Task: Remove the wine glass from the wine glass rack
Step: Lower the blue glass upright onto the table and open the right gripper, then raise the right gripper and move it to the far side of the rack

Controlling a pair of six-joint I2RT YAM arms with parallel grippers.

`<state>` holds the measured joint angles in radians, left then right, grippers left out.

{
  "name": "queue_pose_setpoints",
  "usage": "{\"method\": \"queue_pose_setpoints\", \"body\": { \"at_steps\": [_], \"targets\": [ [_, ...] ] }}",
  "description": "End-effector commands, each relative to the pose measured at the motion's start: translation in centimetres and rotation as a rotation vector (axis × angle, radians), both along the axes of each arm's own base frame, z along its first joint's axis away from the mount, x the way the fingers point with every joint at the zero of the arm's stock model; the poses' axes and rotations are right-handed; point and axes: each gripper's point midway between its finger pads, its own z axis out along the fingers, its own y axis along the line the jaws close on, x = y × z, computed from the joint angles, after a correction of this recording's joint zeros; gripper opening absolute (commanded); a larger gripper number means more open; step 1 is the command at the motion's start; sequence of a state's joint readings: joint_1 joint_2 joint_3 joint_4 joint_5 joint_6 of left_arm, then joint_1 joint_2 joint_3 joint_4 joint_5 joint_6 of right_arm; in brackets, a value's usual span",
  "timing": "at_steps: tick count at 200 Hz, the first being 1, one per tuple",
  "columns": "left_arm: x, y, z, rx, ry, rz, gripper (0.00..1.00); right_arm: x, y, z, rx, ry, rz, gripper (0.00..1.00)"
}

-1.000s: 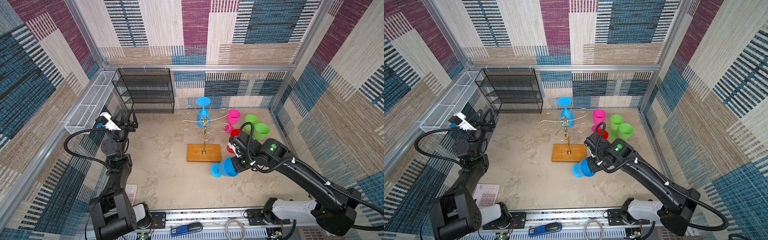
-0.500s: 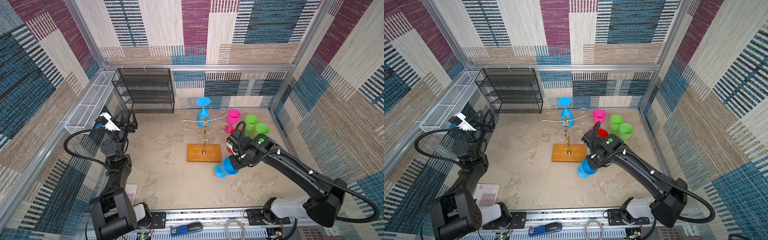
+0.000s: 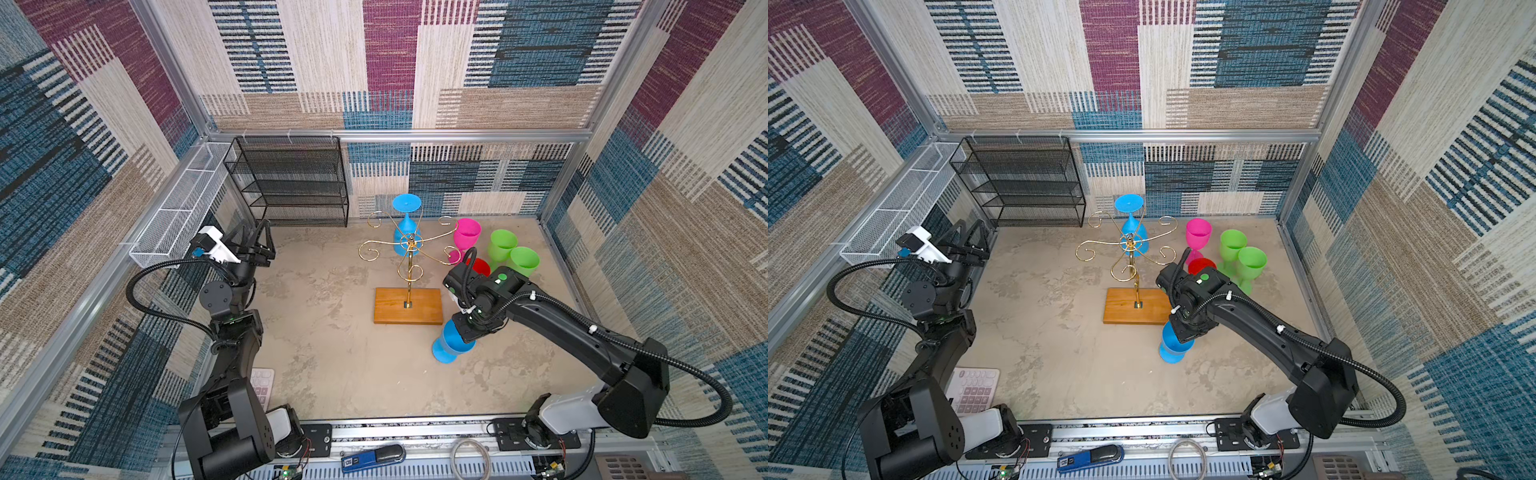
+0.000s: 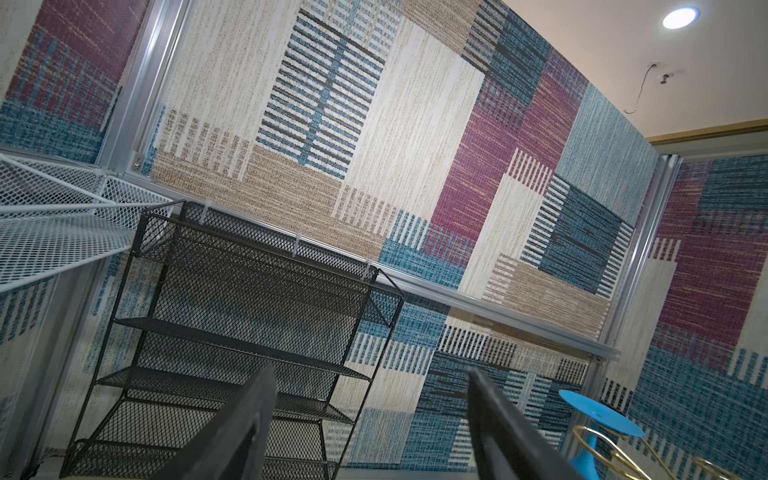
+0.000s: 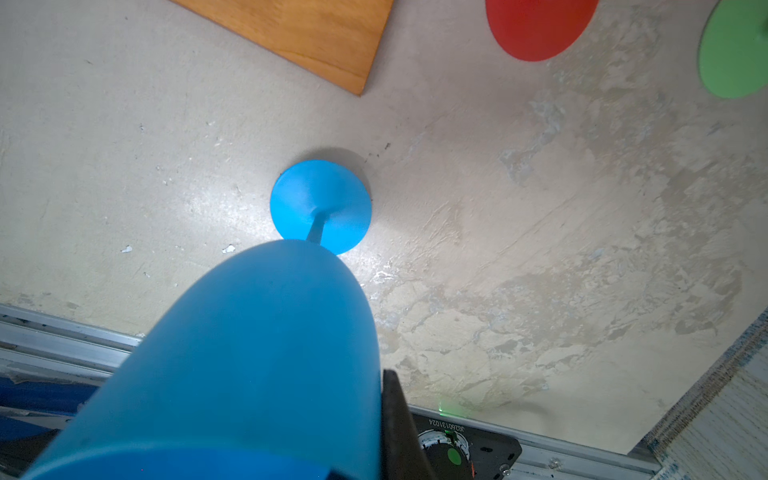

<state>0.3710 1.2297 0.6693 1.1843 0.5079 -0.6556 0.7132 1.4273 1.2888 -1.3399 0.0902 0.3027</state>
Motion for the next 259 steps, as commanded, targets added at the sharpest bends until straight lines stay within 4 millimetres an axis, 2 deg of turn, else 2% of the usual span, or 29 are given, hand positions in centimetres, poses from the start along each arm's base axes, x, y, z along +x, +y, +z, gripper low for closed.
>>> {"method": "queue_pose_setpoints", "body": {
  "at_steps": [1,17,41,98,138,176,190,218,247,259],
  "targets": [
    [-0.8,-0.6,0.9,-0.001,-0.040,-0.036,0.75,0.3,-0.2,-0.1,-0.015,-0.010,-0.009,0.02],
    [-0.9,-0.6,1.0,0.000,-0.044,-0.038,0.74,0.4,-0.1,0.0,-0.011,-0.014,-0.011,0.07],
    [-0.9,-0.6,1.0,-0.003,-0.043,-0.039,0.74,0.7,0.2,0.7,0.005,-0.033,-0.007,0.22],
    [-0.9,-0.5,1.0,-0.019,-0.040,-0.048,0.74,1.5,1.0,3.2,0.068,-0.099,-0.005,0.40],
    [-1.4,-0.3,2.3,-0.115,-0.117,-0.106,0.76,1.3,0.9,7.0,0.175,-0.204,-0.041,0.52],
    [-0.8,-0.4,3.6,-0.219,-0.068,-0.180,0.76,1.5,0.1,11.8,0.329,-0.369,-0.086,0.66],
    [-0.4,-1.4,4.2,-0.206,-0.031,-0.225,0.75,2.1,-0.1,13.3,0.382,-0.434,-0.099,0.71],
    [-0.8,-5.9,5.3,-0.076,-0.026,-0.347,0.75,3.6,-0.5,16.2,0.454,-0.543,-0.115,0.79],
    [-0.7,-10.1,5.1,0.048,0.057,-0.397,0.75,5.6,-0.9,19.2,0.521,-0.675,-0.132,0.85],
    [-0.4,-11.1,4.8,0.101,0.127,-0.374,0.75,6.4,-1.3,20.2,0.540,-0.727,-0.137,0.88]
  ]
}}
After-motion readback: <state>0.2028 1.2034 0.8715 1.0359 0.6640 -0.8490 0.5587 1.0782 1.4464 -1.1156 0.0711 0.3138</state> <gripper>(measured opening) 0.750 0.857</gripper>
